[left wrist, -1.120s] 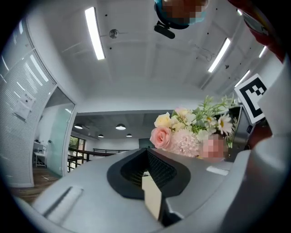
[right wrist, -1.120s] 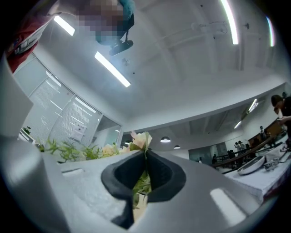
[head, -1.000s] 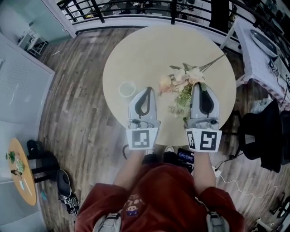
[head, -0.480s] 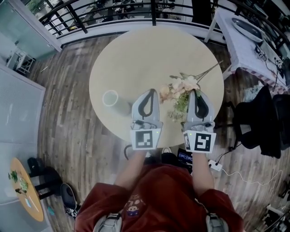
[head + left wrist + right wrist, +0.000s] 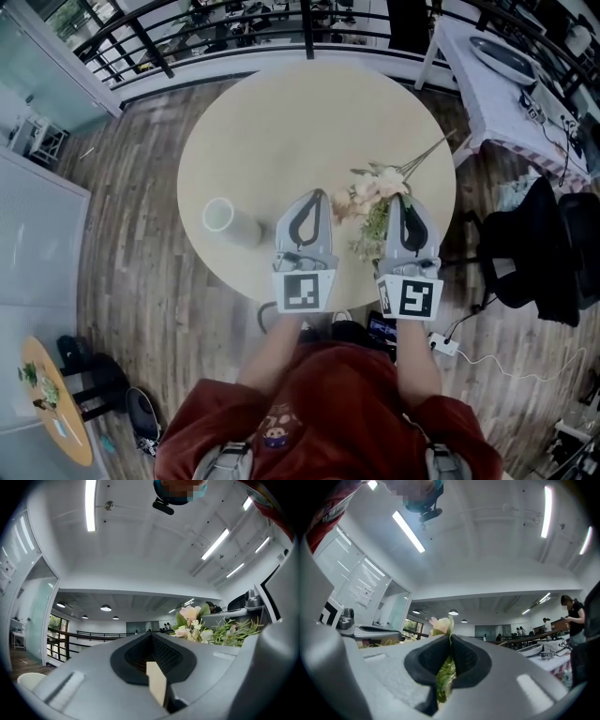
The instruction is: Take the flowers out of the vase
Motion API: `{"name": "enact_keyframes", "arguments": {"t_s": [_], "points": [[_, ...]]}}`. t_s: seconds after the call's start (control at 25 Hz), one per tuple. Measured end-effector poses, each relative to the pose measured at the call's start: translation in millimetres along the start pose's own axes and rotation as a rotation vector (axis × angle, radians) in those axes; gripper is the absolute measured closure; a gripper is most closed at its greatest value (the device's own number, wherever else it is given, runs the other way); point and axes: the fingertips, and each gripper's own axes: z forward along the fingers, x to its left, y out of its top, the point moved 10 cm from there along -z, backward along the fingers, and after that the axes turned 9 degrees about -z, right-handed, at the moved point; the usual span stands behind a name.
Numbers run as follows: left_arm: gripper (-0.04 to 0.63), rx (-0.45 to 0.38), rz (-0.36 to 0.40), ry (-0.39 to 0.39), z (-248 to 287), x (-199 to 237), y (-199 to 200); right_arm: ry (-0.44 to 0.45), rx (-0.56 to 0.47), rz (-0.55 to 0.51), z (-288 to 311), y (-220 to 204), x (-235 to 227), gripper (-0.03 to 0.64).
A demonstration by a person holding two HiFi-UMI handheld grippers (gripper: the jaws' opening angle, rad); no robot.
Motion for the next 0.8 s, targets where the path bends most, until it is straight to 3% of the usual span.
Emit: {"name": "enact_keyframes", "arguments": {"t_s": [0.8], "points": [[0.588,-0.012,0.021,-0.008,3.4,-5.2,4.3,0.012,0.001,0.000,4.6,-3.6,-6.3,0.604]]}}
